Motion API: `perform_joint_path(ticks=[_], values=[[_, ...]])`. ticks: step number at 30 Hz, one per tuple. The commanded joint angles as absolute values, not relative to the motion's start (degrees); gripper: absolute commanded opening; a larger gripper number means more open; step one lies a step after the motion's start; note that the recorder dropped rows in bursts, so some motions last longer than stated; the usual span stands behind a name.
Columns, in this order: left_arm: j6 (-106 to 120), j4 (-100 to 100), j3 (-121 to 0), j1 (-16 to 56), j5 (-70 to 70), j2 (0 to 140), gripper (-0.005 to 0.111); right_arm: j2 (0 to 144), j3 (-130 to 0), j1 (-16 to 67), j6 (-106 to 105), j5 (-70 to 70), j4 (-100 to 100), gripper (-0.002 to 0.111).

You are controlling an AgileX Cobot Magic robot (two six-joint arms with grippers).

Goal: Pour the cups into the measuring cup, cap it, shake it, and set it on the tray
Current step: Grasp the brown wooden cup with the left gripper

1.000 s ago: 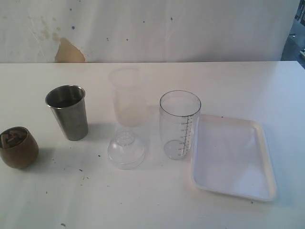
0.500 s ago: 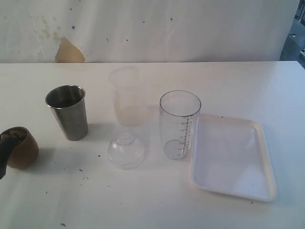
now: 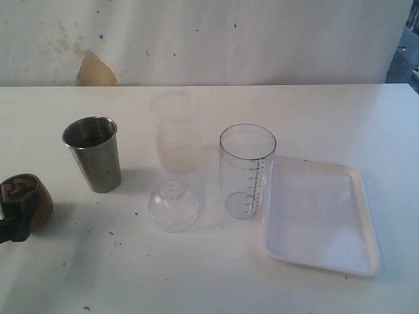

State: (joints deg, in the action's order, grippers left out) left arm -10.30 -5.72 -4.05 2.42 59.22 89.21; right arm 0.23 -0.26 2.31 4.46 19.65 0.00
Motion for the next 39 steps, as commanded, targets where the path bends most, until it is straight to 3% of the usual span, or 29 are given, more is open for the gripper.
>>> perform_joint_path(ticks=[1, 23, 39], values=[[-10.05, -5.20, -7.52, 2.71, 60.26, 93.54, 0.105, 0.00, 0.00, 2.21, 4.74, 19.57, 0.00, 0.000], [-8.76, -4.60, -14.78, 2.71, 64.86, 111.31, 0.105, 0.00, 0.00, 2.21, 4.74, 19.57, 0.00, 0.000], [-8.76, -4.71, -19.45, 2.71, 63.09, 115.61, 0.105, 0.00, 0.00, 2.21, 4.74, 19.57, 0.00, 0.000]])
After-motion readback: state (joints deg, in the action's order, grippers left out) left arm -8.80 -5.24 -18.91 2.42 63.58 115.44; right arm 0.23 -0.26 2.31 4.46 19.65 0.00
